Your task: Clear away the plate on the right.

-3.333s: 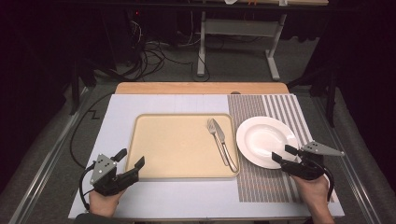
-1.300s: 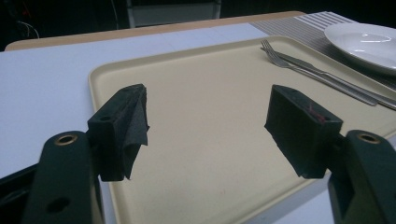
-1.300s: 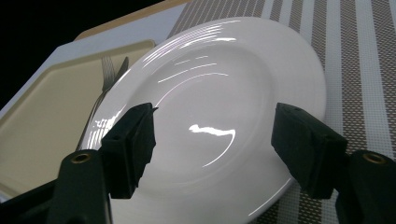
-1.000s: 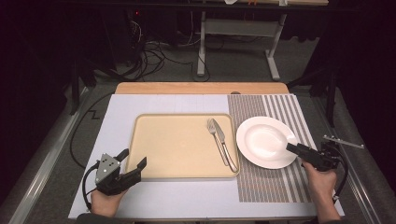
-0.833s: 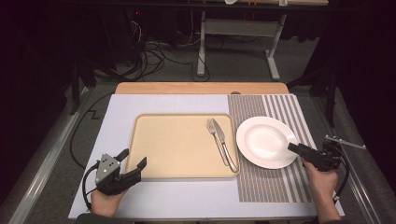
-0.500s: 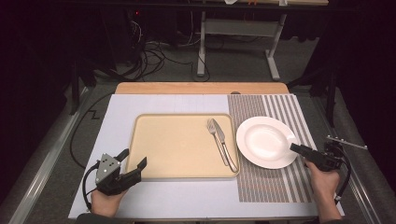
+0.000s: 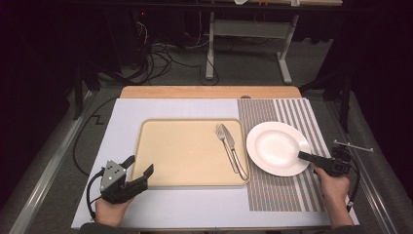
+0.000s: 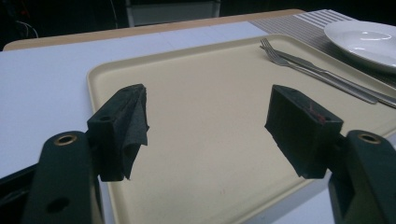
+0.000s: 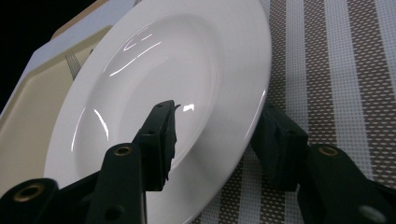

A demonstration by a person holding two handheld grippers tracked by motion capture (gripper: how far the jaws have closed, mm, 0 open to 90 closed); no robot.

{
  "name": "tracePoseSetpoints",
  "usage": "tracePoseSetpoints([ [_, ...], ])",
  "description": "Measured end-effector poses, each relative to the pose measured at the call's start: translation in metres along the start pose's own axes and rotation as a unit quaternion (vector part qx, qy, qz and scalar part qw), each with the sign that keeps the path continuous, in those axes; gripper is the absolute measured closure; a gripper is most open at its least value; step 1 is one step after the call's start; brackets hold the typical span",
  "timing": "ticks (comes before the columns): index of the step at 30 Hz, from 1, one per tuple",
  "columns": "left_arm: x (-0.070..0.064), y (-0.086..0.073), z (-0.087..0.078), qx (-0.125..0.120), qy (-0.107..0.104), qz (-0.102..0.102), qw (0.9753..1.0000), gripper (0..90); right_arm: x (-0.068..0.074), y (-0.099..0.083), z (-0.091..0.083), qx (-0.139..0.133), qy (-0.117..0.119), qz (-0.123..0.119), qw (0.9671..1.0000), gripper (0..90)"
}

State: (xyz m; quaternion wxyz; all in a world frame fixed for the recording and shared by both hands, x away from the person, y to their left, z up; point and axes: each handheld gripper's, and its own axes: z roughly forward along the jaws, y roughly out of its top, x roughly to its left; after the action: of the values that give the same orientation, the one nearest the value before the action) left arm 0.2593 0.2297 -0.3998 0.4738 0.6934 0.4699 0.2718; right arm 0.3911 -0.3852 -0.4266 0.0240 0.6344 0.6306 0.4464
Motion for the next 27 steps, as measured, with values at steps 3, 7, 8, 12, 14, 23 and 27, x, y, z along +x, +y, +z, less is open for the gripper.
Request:
tracePoseSetpoints([
  [3, 0.000, 0.000, 0.000, 0.001, 0.000, 0.000, 1.0000, 30.3, -0.002, 0.001, 0.003, 0.003, 0.006, 0.009, 0.9999, 54.5],
  [7, 0.000, 0.000, 0.000, 0.000, 0.000, 0.000, 1.0000, 30.3, -0.003, 0.002, 0.007, 0.010, 0.015, 0.017, 0.9997, 56.0],
  [8, 0.000, 0.000, 0.000, 0.000, 0.000, 0.000, 1.0000, 30.3, -0.003, 0.002, 0.009, 0.012, 0.015, 0.016, 0.9997, 56.0],
  [12, 0.000, 0.000, 0.000, 0.000, 0.000, 0.000, 1.0000, 30.3, -0.003, 0.003, 0.012, 0.017, 0.017, 0.024, 0.9994, 57.9],
  [14, 0.000, 0.000, 0.001, 0.001, 0.001, 0.001, 1.0000, 30.3, -0.003, 0.004, 0.014, 0.020, 0.019, 0.026, 0.9993, 58.2],
  [23, 0.000, 0.000, 0.001, 0.001, 0.001, 0.000, 1.0000, 30.3, -0.006, 0.007, 0.018, 0.021, 0.037, 0.049, 0.9979, 59.2],
  [27, 0.000, 0.000, 0.001, 0.001, 0.002, 0.000, 1.0000, 30.3, -0.006, 0.008, 0.021, 0.023, 0.039, 0.053, 0.9976, 60.2],
])
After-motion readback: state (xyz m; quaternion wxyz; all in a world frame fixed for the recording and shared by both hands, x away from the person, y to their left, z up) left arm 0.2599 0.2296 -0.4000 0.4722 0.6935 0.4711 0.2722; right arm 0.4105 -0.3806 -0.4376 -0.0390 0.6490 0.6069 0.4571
